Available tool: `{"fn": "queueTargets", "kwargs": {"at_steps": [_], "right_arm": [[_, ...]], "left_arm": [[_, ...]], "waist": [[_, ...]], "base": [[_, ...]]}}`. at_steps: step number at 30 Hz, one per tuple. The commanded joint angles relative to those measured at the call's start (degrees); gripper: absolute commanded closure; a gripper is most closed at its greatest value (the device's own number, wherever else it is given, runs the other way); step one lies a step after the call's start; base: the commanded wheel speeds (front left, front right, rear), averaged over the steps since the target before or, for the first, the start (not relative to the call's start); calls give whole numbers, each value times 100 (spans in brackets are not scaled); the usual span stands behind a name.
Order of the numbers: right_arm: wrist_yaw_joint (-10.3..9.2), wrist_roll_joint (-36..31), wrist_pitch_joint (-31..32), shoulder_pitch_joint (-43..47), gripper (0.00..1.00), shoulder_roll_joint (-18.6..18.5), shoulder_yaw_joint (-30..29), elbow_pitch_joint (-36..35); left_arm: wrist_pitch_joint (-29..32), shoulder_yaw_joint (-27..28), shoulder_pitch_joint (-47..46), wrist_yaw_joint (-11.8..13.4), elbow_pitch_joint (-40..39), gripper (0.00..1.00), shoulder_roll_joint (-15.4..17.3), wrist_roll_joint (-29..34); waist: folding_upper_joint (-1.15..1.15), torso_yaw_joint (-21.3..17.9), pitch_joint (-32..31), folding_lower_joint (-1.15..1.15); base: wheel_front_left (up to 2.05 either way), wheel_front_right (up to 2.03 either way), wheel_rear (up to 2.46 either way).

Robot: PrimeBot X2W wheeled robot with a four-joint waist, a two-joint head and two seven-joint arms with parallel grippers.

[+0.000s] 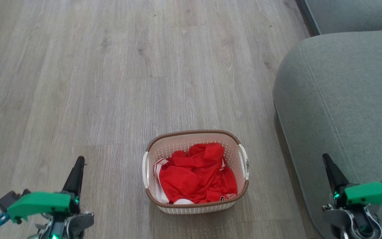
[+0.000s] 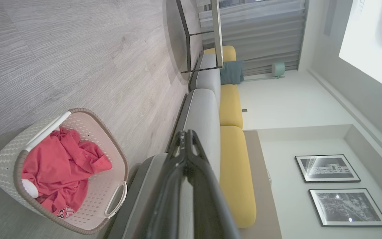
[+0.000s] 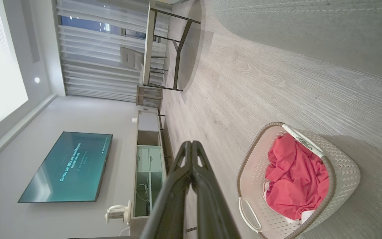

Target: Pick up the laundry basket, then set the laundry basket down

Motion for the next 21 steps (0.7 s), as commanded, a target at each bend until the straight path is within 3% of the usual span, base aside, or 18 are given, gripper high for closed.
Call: {"fn": "queueTargets", "kwargs": {"at_steps": [1, 13, 21], "right_arm": [[-9, 178, 42, -344, 100, -44, 56, -169], [-12, 1006, 149, -401, 100, -37, -25, -114], [-12, 1042, 154, -404, 100, -37, -29, -111]], "left_arm": [[38, 257, -390, -75, -139, 100, 7, -152], [149, 430, -542, -221, 2, 100, -60, -849], [163, 449, -550, -227, 9, 100, -71, -871]], "waist": [[-1, 1, 2, 0], [-1, 10, 19, 0], [-1, 10, 20, 0]], "base": [[0, 0, 0], [0, 0, 0], [0, 0, 0]]}}
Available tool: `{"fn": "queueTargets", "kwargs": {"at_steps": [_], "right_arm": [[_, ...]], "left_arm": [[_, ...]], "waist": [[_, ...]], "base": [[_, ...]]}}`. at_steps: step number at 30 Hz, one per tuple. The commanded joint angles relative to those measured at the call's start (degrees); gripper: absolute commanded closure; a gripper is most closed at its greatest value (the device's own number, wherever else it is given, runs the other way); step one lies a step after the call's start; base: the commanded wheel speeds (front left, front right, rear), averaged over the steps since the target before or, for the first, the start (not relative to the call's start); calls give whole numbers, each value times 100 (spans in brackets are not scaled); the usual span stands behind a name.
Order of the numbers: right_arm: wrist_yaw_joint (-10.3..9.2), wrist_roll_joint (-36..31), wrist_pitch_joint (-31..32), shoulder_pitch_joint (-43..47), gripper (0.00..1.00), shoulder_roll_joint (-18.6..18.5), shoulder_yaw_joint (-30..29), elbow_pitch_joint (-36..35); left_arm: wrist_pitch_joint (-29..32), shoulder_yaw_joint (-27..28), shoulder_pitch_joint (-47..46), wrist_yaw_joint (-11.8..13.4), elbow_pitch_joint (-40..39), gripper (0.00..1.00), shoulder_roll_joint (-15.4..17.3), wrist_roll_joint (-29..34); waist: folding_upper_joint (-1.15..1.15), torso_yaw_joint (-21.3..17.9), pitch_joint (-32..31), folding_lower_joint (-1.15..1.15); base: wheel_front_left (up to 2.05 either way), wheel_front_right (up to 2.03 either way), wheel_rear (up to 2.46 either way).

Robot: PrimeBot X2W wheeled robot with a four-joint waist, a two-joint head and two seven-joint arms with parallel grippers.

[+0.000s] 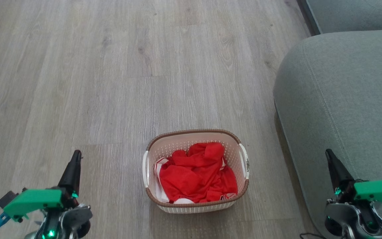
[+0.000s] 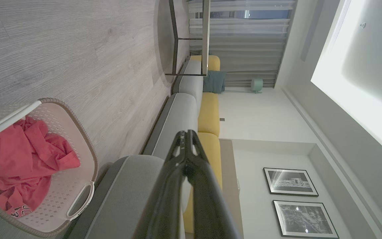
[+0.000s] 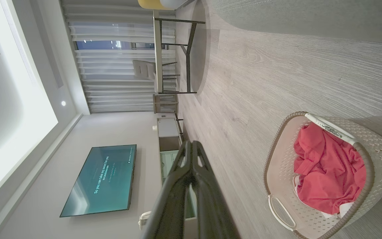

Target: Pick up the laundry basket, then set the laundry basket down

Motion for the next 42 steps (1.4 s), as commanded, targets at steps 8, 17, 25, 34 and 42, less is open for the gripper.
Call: {"fn": "queueTargets", "kwargs": {"at_steps": [8, 17, 25, 34, 42], "right_arm": [[-9, 32, 46, -278, 100, -42, 93, -178], [-9, 32, 46, -278, 100, -42, 92, -178], [-9, 32, 46, -278, 100, -41, 92, -178], [-9, 31, 47, -278, 100, -41, 92, -178], [-9, 31, 47, -278, 100, -41, 91, -178]], "left_arm": [[27, 245, -351, -40, -168, 100, 27, -1], [35, 255, -351, -40, -168, 100, 20, 7], [42, 264, -352, -40, -168, 100, 14, 15], [50, 273, -353, -40, -167, 100, 7, 22], [56, 282, -354, -40, -167, 100, 1, 29]], "waist": [[-1, 0, 0, 0], [-1, 0, 0, 0], [-1, 0, 0, 0], [-1, 0, 0, 0], [-1, 0, 0, 0]], "base": [[0, 0, 0], [0, 0, 0], [0, 0, 0], [0, 0, 0], [0, 0, 0]]}}
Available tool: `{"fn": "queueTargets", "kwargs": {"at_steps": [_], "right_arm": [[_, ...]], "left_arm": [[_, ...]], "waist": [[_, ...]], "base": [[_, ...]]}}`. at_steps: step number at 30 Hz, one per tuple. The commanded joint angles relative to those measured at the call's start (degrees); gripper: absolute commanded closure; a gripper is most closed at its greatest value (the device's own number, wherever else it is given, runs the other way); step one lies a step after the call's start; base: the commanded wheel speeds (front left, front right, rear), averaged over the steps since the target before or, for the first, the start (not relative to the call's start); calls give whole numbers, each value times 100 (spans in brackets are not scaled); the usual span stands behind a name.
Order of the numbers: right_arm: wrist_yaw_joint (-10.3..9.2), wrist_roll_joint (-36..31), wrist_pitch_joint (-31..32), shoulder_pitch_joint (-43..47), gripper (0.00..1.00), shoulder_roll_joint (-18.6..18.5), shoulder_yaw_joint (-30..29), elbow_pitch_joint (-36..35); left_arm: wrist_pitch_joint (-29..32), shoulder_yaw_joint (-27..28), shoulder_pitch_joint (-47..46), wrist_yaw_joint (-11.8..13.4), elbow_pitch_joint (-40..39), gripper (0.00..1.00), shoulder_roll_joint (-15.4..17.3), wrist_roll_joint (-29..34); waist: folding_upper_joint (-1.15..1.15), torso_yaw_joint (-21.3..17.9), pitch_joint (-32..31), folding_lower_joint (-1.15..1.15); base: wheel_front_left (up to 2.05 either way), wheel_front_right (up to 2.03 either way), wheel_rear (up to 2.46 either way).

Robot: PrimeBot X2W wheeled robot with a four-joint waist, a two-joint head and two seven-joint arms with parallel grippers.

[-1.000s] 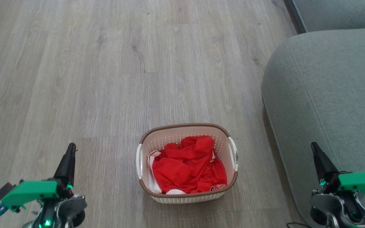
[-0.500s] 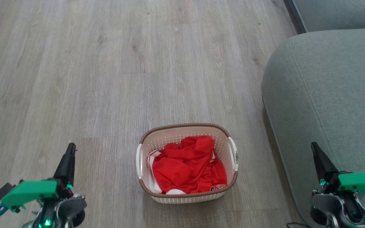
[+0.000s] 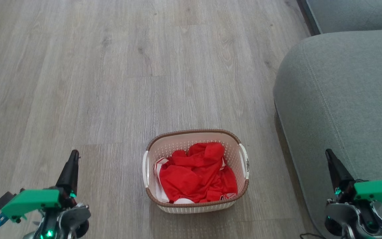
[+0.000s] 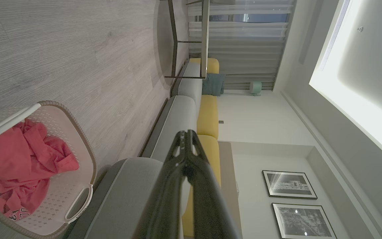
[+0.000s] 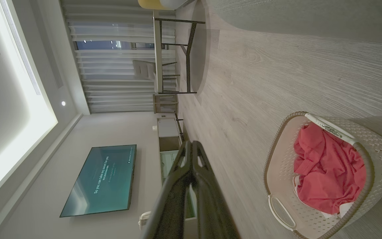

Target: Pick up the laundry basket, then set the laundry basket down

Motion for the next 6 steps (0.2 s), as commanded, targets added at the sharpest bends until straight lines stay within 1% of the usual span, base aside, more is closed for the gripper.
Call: {"fn": "queueTargets", "kwargs": {"at_steps": [1, 6], "right_arm": [[-8, 31, 47, -278, 100, -41, 92, -178], [-8, 31, 47, -278, 100, -41, 92, -178]], "left_arm": [[49, 187, -347, -40, -167, 100, 24, 22], [52, 190, -347, -40, -167, 100, 21, 25]], "waist": [[0, 0, 0, 0], [0, 0, 0, 0]], "base": [[0, 0, 0], [0, 0, 0]]}}
